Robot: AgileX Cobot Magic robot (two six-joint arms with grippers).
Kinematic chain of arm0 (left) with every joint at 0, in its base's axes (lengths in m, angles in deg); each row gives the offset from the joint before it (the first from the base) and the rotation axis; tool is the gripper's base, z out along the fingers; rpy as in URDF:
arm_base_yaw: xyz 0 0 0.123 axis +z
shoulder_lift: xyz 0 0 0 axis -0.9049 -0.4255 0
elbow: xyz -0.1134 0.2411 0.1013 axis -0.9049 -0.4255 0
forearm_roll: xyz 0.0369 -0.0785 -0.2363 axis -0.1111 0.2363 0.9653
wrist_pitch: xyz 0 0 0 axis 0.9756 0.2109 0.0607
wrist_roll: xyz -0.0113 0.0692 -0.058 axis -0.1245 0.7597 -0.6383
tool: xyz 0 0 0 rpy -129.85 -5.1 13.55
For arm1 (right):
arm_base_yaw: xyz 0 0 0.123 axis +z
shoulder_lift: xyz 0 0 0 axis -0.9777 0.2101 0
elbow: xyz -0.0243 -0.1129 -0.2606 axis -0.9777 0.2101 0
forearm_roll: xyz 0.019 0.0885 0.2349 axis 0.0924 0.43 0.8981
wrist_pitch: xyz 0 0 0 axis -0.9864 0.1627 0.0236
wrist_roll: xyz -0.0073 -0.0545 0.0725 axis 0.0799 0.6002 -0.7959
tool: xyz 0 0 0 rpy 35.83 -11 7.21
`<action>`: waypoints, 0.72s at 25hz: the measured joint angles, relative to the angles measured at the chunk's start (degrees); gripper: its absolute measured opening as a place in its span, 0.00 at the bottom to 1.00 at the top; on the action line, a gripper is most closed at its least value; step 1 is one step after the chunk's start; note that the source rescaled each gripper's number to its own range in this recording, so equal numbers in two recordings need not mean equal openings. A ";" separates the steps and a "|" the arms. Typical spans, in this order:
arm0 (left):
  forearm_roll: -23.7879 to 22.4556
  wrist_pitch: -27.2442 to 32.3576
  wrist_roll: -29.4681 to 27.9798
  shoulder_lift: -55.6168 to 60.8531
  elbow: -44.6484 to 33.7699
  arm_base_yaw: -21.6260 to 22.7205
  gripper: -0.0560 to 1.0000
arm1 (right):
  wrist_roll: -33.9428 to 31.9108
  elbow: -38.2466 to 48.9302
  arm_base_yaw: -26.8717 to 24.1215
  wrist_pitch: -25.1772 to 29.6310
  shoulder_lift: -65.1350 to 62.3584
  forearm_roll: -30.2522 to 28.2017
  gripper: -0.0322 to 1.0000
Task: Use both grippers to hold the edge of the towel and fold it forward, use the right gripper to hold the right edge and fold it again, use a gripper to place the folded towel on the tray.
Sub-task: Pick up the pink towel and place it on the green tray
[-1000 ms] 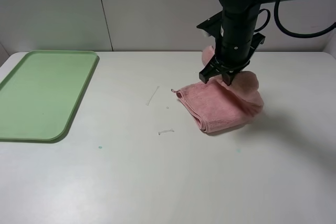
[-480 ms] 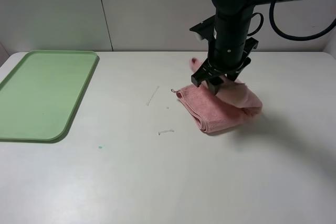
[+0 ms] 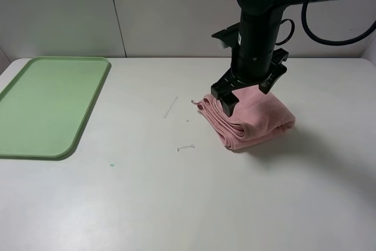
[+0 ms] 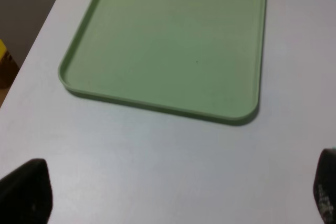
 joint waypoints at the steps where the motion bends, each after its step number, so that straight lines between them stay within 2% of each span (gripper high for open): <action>1: 0.00 0.00 0.00 0.00 0.00 0.00 1.00 | 0.00 0.00 0.00 0.98 -0.27 0.06 1.00; 6: 0.00 0.00 0.00 0.00 0.00 0.00 1.00 | 0.00 0.00 0.00 4.34 -4.35 0.23 1.00; 13: 0.00 0.00 0.00 0.00 0.00 0.00 1.00 | 0.00 0.00 0.00 5.24 -14.81 1.73 1.00; 18: 0.00 0.00 0.00 0.00 0.00 0.00 1.00 | 0.00 0.00 0.00 5.37 -22.40 5.28 1.00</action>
